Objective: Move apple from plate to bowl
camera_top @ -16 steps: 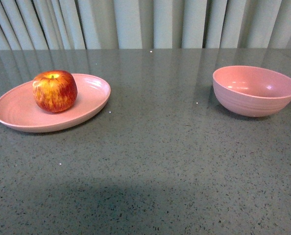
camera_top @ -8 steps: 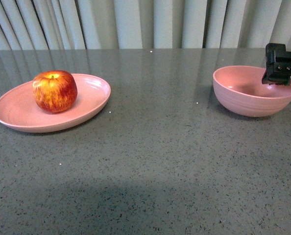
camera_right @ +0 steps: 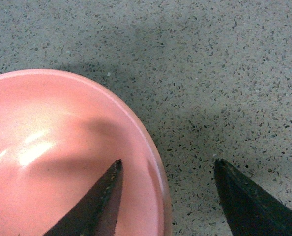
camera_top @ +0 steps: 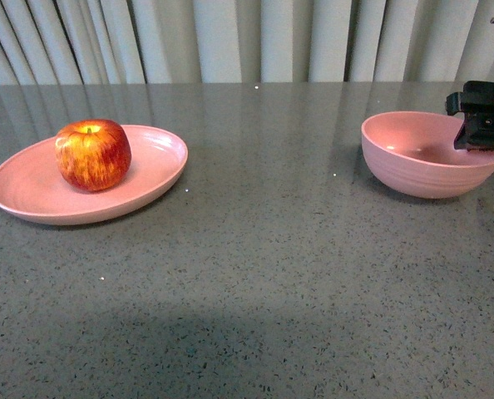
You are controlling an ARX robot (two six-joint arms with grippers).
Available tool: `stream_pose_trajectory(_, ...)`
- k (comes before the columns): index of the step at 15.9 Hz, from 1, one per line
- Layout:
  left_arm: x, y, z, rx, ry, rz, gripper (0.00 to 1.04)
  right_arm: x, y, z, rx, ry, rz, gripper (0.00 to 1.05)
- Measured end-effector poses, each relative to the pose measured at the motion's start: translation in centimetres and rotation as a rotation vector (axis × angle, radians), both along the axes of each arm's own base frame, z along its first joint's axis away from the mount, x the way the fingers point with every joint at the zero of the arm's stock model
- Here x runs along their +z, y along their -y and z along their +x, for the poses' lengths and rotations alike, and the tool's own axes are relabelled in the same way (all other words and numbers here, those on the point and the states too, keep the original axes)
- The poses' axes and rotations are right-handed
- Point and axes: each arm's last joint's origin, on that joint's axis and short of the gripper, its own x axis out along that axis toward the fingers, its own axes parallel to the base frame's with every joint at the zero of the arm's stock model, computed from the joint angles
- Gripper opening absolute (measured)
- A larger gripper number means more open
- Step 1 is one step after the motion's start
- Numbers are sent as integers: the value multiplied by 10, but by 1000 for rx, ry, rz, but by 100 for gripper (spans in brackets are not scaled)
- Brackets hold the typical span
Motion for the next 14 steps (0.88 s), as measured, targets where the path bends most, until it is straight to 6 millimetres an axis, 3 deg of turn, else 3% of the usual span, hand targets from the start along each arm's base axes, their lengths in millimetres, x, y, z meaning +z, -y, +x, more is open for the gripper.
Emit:
stream_pose_trajectory(6,0,0,0,0,0,0,98,2,-2,1,4,2,16,3)
stream_pose_trajectory(11,0,0,0,0,0,0,98,12,-3,-2,3,16,42,3)
stream_pose_trajectory(14,0,0,0,0,0,0,98,42,-6,-6,24,91,79,3)
